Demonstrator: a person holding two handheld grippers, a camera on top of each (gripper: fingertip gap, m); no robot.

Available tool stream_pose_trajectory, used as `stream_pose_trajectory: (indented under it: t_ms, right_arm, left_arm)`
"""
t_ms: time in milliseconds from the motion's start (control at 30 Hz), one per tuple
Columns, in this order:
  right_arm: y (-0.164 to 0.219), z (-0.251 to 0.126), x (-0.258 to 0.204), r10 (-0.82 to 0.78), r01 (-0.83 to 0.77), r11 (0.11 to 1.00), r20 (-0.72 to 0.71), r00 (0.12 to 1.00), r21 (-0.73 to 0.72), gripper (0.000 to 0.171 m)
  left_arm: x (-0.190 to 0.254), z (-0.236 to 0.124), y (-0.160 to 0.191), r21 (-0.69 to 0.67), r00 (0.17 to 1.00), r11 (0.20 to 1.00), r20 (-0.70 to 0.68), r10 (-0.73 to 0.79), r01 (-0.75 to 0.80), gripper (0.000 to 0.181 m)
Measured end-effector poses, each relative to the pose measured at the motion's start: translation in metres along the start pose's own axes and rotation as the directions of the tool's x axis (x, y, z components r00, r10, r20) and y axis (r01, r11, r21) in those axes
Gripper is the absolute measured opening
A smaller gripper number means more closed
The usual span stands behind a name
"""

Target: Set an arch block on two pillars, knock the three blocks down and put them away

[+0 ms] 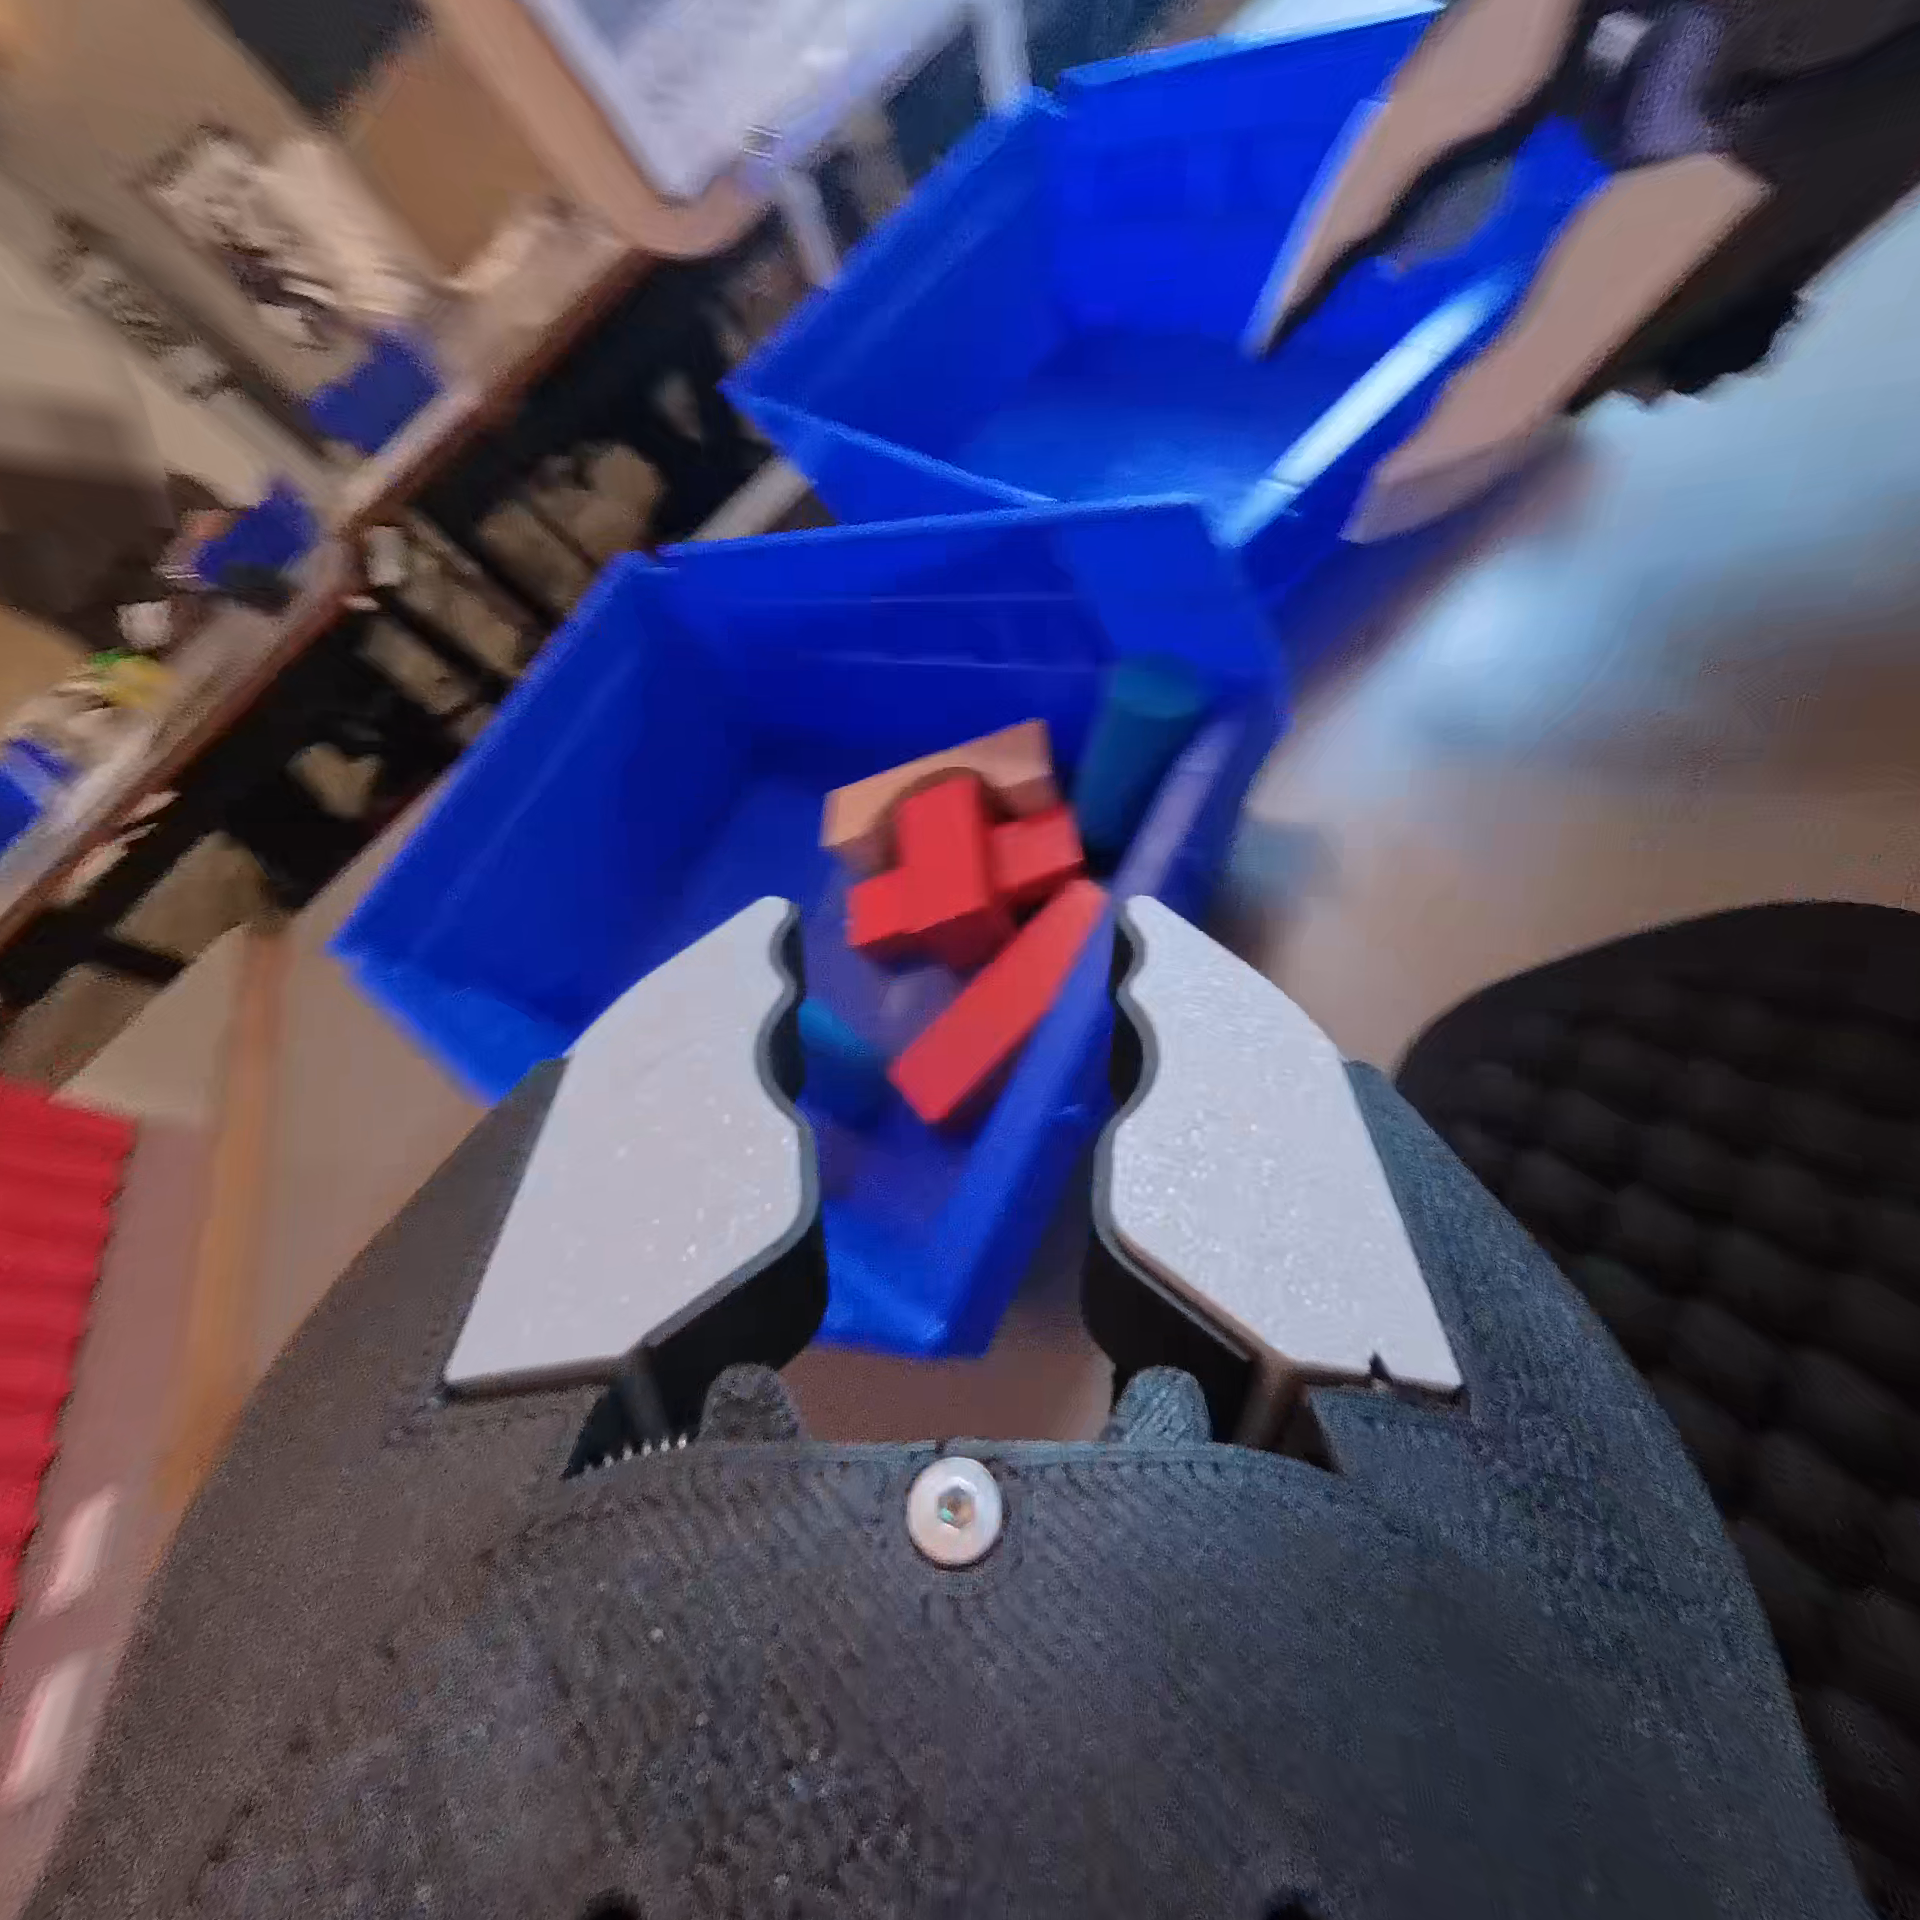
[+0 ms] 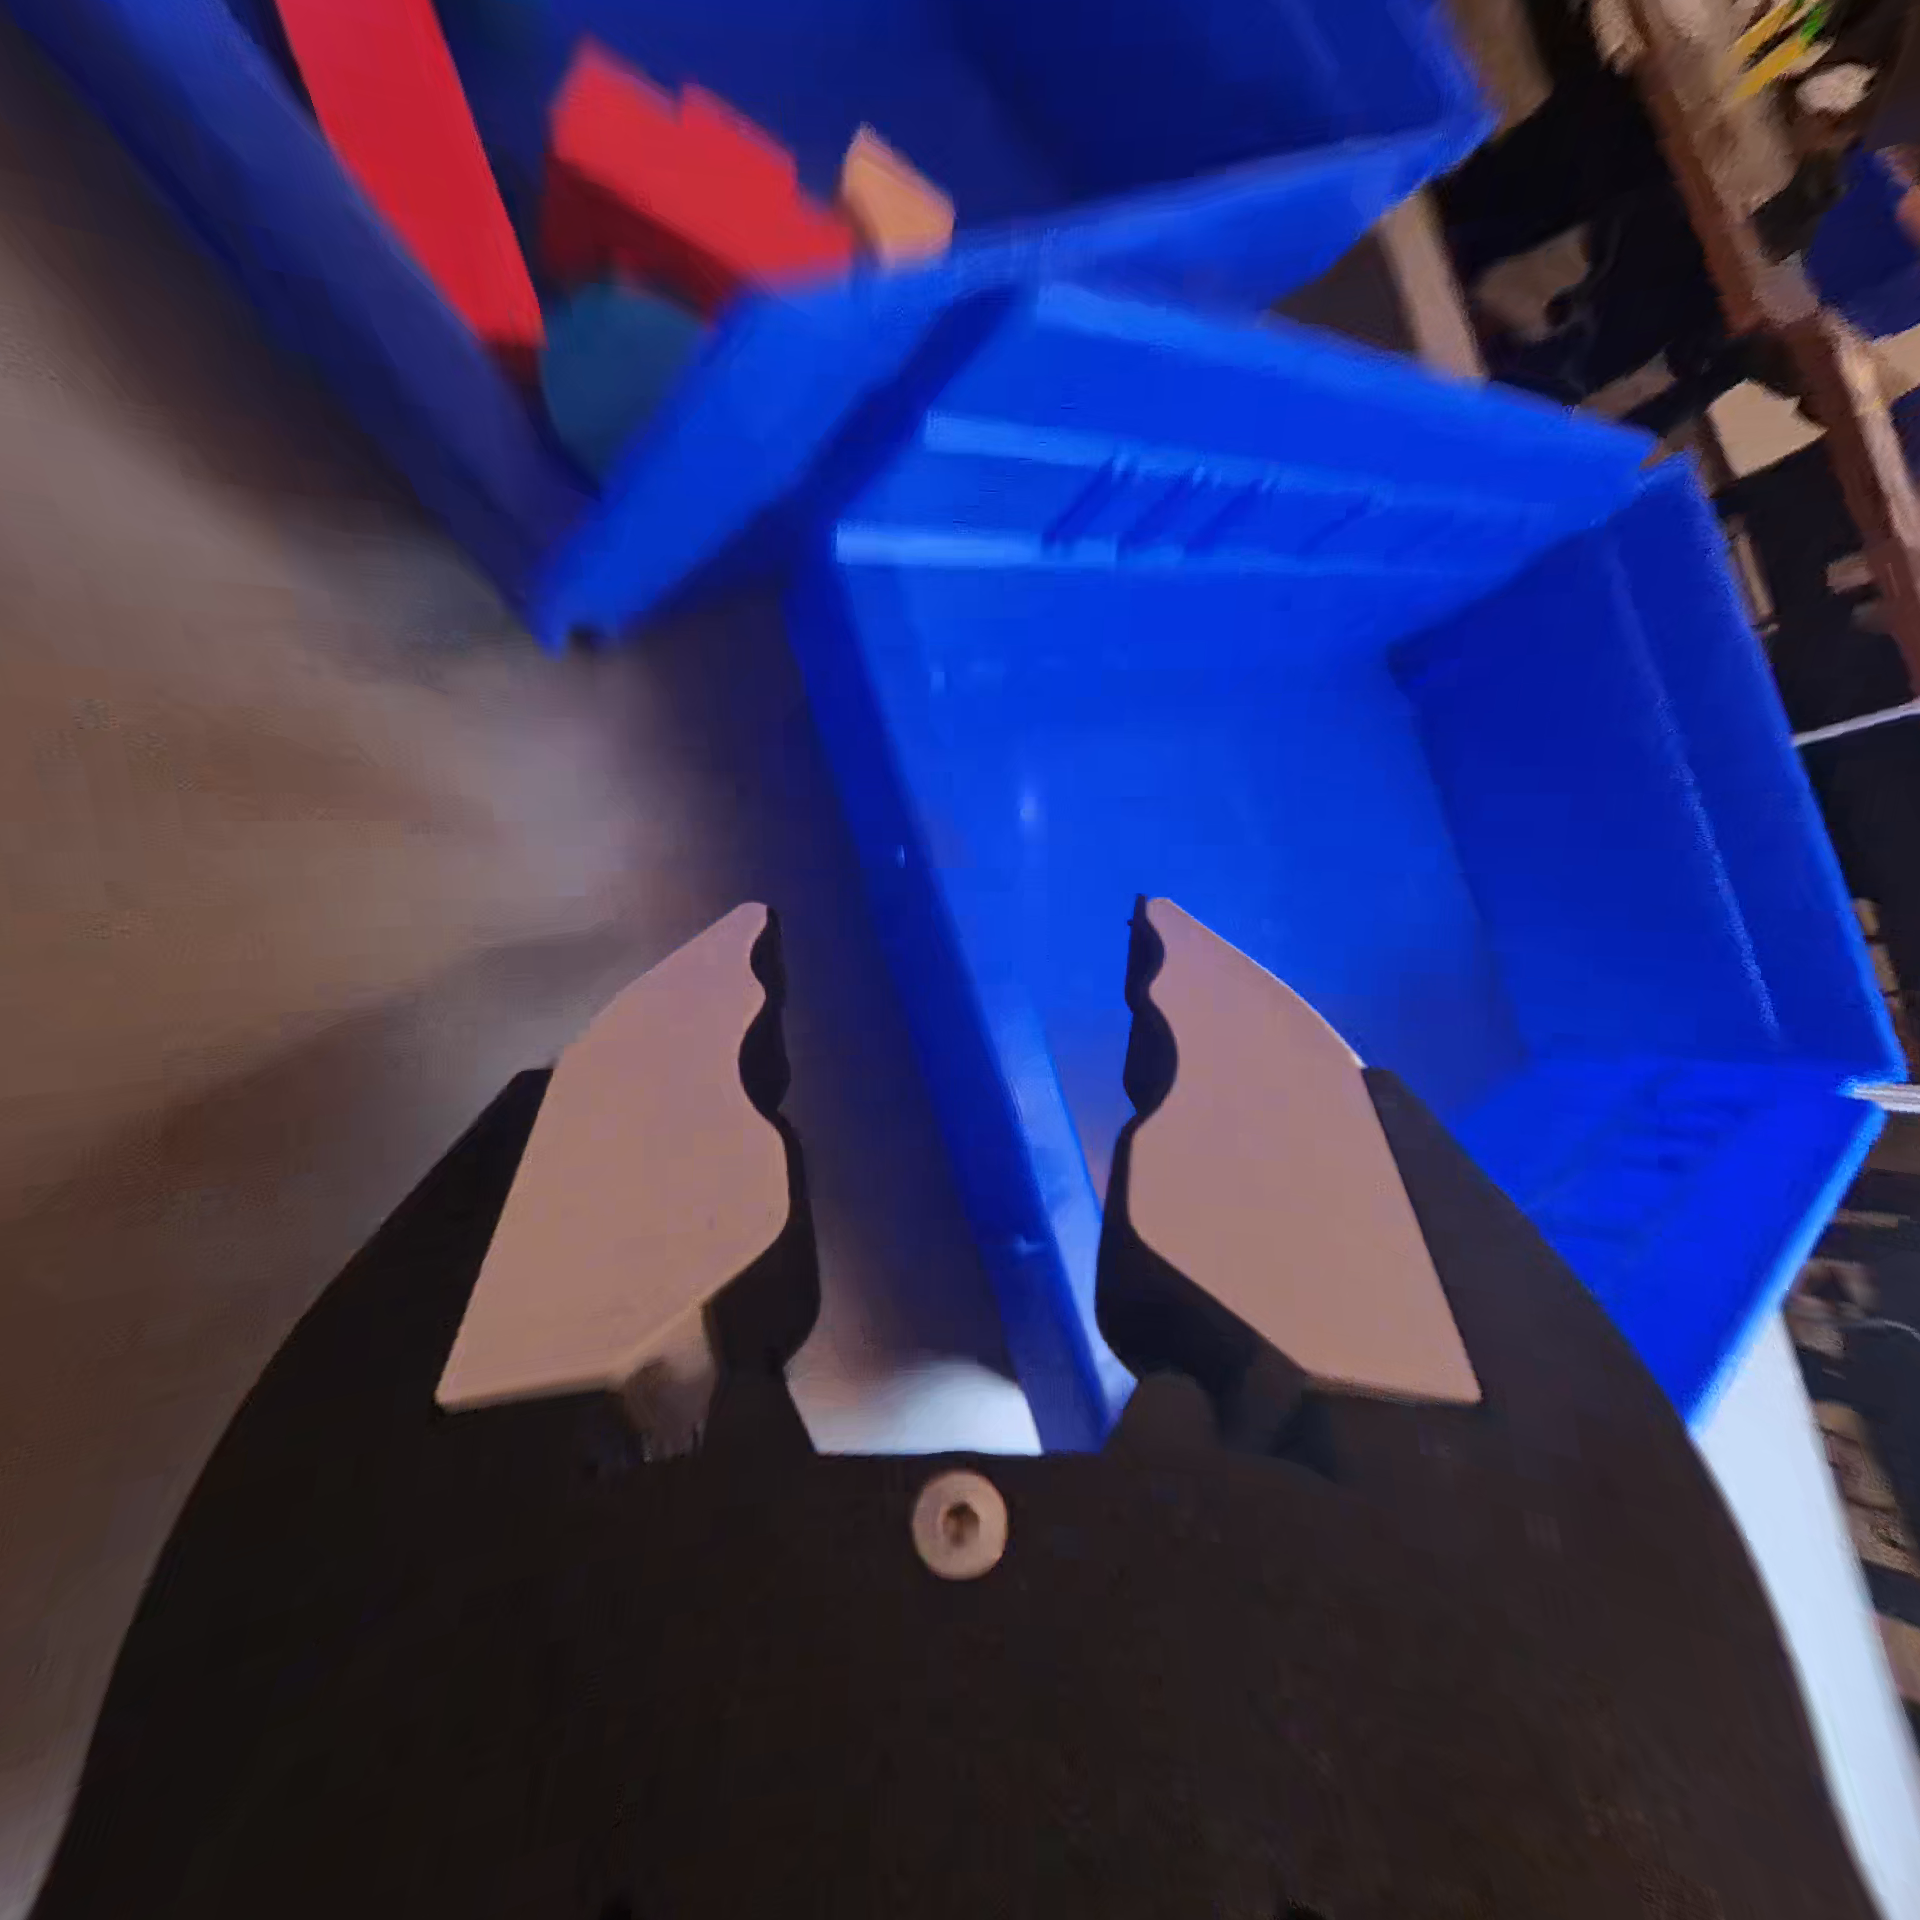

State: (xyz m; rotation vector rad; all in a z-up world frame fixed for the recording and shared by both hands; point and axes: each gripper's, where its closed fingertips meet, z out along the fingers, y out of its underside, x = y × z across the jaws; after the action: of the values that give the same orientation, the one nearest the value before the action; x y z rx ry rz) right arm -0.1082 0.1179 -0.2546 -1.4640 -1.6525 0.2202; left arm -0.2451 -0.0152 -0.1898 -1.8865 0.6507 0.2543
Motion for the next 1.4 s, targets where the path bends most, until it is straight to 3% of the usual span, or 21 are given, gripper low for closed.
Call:
stream_pose_trajectory:
  t_ms: [67,100,133,200,233,367,533,800,933,1067,1233,1400]
  right_arm:
    - [0.030,0.013,0.004,-0.096,0.095,0.985,0.002,0.995,-0.146,0.067]
    - [0.044,0.018,0.006,-0.142,0.138,0.967,-0.006,0.990,-0.213,0.054]
    - [0.052,0.021,0.011,-0.205,0.186,0.947,-0.046,0.978,-0.260,0.038]
    - [0.058,0.020,0.015,-0.302,0.268,0.916,-0.073,0.950,-0.299,0.034]
    - [0.061,0.016,0.013,-0.294,0.264,0.911,-0.051,0.955,-0.317,0.033]
    - [0.087,-0.014,0.008,-0.261,0.221,0.875,-0.036,0.965,-0.431,0.032]
    - [0.135,-0.062,0.013,-0.142,0.038,0.833,-0.146,0.979,-0.552,0.032]
    - [0.235,-0.110,0.090,-0.048,-0.161,0.805,-0.332,0.942,-0.572,0.033]
    - [0.268,-0.123,0.121,-0.035,-0.222,0.803,-0.416,0.909,-0.553,0.035]
    - [0.274,-0.127,0.128,-0.049,-0.201,0.838,-0.438,0.898,-0.507,0.034]
    - [0.274,-0.128,0.128,-0.063,-0.179,0.847,-0.429,0.901,-0.501,0.034]
    - [0.279,-0.134,0.126,-0.028,-0.194,0.854,-0.416,0.909,-0.482,0.035]
  left_arm:
    - [0.035,0.030,0.012,-0.150,0.989,0.985,-0.137,0.060,-0.081,0.075]
    - [0.045,0.045,0.020,-0.210,0.981,0.967,-0.161,0.110,-0.143,0.075]
    - [0.050,0.060,0.028,-0.253,0.970,0.944,-0.172,0.172,-0.212,0.072]
    - [0.056,0.082,0.047,-0.348,0.939,0.878,-0.220,0.263,-0.328,0.045]
    - [0.056,0.090,0.055,-0.372,0.924,0.850,-0.240,0.298,-0.371,0.032]
    - [0.054,0.094,0.059,-0.388,0.914,0.839,-0.293,0.280,-0.382,0.032]
    - [0.041,0.098,0.065,-0.368,0.920,0.857,-0.288,0.264,-0.361,0.033]
    - [0.014,0.135,0.063,-0.430,0.927,0.832,-0.286,0.241,-0.349,0.031]
    - [-0.003,0.160,0.059,-0.404,0.945,0.864,-0.246,0.215,-0.302,0.032]
    - [-0.007,0.162,0.059,-0.362,0.950,0.885,-0.210,0.229,-0.293,0.032]
    - [-0.013,0.162,0.060,-0.344,0.919,0.853,-0.112,0.377,-0.392,0.033]
    - [-0.017,0.159,0.063,-0.356,0.915,0.845,-0.085,0.395,-0.398,0.033]
